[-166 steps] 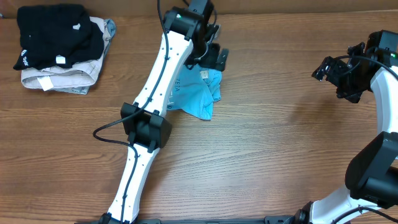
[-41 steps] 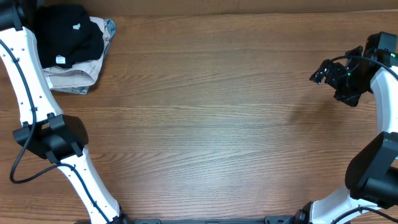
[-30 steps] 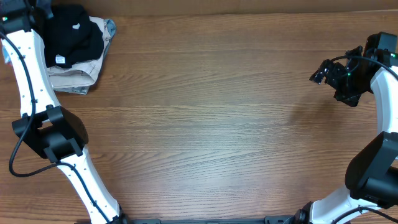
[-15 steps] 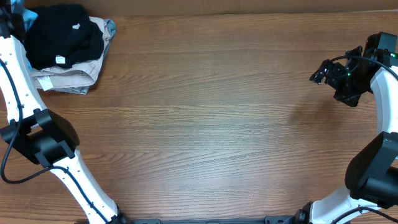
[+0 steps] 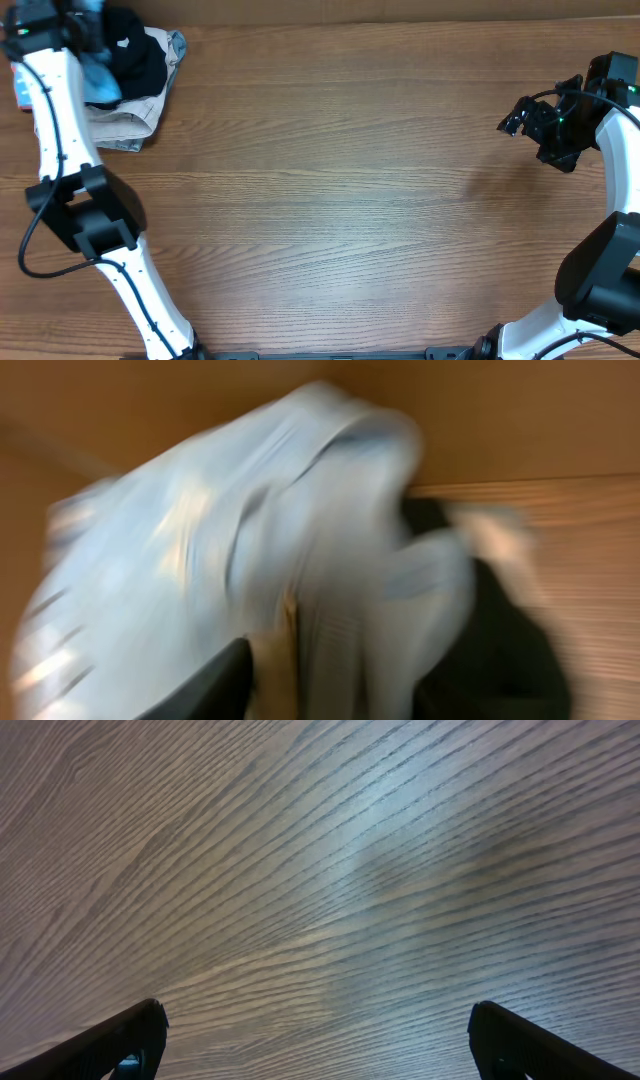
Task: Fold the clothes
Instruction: 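Lower the shirt onto the stack and open the left gripper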
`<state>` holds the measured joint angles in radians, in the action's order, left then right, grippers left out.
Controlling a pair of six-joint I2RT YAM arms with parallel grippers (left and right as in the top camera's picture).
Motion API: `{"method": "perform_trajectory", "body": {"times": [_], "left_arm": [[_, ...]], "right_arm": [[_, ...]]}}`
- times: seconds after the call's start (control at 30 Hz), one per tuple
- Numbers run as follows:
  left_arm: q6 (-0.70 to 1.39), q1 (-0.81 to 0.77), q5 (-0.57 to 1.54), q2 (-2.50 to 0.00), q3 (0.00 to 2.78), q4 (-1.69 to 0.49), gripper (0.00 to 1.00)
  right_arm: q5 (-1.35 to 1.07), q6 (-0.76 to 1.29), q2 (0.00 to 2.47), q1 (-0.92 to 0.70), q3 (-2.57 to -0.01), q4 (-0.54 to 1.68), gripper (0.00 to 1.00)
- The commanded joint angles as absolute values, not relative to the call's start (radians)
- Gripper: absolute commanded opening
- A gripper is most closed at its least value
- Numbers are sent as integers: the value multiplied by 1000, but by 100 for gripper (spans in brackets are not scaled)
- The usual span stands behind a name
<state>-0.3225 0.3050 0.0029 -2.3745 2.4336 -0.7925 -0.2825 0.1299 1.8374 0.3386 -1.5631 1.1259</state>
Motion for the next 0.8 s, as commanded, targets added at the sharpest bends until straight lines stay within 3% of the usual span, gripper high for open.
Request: {"method": "perform_trajectory", "body": {"times": [0.0, 0.03, 0.2, 0.5, 0.77], "left_arm": [[-313, 260, 198, -2370, 2403, -794, 69], [-313, 248, 199, -2371, 2397, -797, 100], [-304, 208, 149, -2368, 2394, -796, 100], [69, 279, 124, -2241, 2425, -879, 100], [78, 353, 118, -2215, 2424, -863, 100]], "right_arm": [[-290, 131, 1827, 335, -1568, 1124, 100], [-290, 131, 1827, 335, -1568, 1124, 100], [-290, 131, 1827, 335, -1568, 1125, 100], [-290, 131, 1827, 335, -1568, 1124, 100], [-290, 131, 1827, 335, -1568, 1109, 100]]}}
